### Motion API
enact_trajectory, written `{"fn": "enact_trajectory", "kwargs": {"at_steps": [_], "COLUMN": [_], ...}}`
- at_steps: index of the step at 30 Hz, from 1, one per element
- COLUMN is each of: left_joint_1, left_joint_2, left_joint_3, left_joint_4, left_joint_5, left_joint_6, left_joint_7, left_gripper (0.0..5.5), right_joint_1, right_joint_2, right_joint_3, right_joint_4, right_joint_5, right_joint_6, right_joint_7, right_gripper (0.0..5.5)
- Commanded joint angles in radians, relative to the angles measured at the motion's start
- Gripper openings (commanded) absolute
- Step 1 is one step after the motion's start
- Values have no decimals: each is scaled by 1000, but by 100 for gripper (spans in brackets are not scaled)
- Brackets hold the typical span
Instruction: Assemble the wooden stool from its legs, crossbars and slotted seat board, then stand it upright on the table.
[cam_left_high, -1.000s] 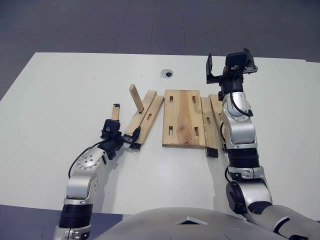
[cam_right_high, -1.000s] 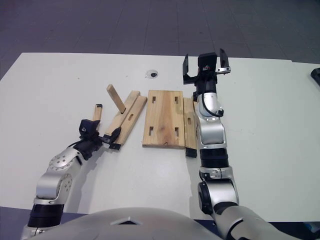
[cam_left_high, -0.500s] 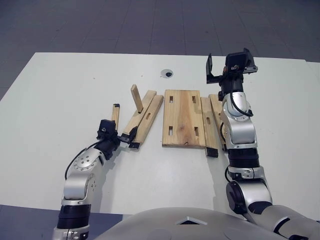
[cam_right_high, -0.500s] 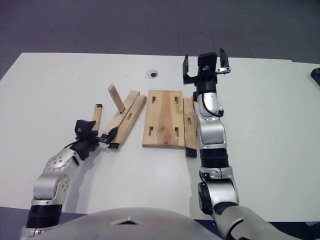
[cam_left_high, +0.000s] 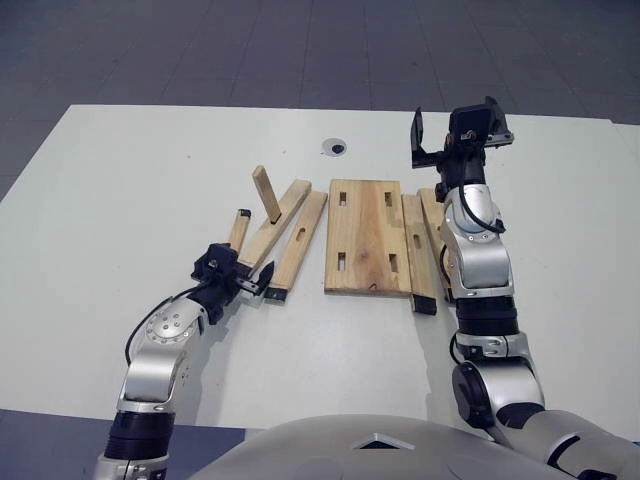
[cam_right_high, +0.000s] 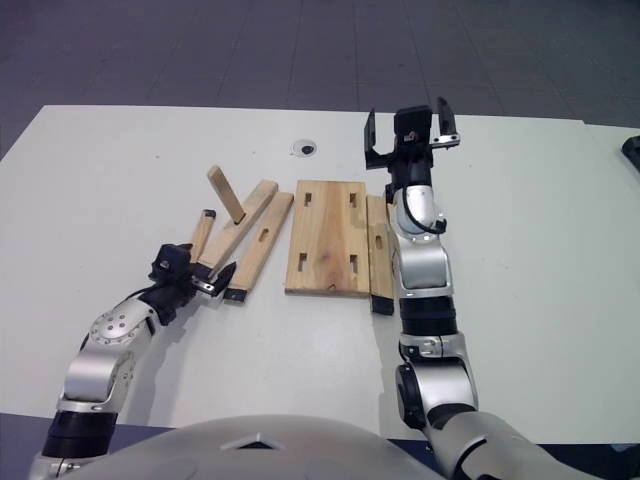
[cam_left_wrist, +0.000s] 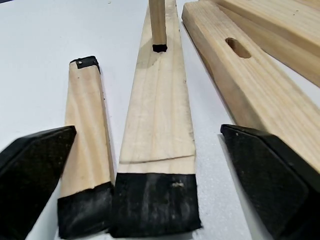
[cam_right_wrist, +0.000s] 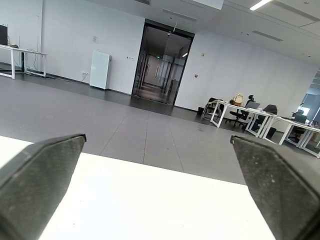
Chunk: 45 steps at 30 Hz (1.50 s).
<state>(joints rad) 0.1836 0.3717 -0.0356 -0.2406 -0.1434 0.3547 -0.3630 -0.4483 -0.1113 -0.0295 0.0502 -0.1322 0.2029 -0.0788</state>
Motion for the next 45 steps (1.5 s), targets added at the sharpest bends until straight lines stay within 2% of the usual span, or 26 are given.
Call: {"fn": "enact_trajectory", "kwargs": {"at_steps": [1, 10, 17, 28, 42, 43, 45], "left_joint_1": [15, -4, -13, -47, -52, -54, -57], "left_joint_2": [6, -30, -49, -54, -53, -54, -56], "left_joint_3": [-13, 13, -37, -40, -70, -73, -77], "left_joint_4": [23, 12, 31, 96, 155, 160, 169], "left_joint_5": [46, 74, 92, 92, 123, 128, 133], "left_joint_6": [-42, -222, -241, -233, -212, -204, -190], "left_joint_7": [10, 45, 18, 18, 10, 13, 16], "left_gripper": [537, 537, 537, 532, 298, 285, 298], "right_joint_1": [1, 4, 1, 2, -2, -3, -6], "right_joint_2": [-3, 0, 3, 4, 7, 7, 6], "right_joint_3": [1, 1, 5, 11, 13, 14, 14], "right_joint_4": [1, 0, 5, 4, 4, 5, 5], "right_joint_5": [2, 4, 6, 8, 9, 8, 9], "right_joint_6": [2, 6, 6, 8, 5, 4, 3], "right_joint_7": [7, 11, 13, 18, 20, 21, 22], "right_gripper": [540, 540, 540, 540, 540, 540, 540]}}
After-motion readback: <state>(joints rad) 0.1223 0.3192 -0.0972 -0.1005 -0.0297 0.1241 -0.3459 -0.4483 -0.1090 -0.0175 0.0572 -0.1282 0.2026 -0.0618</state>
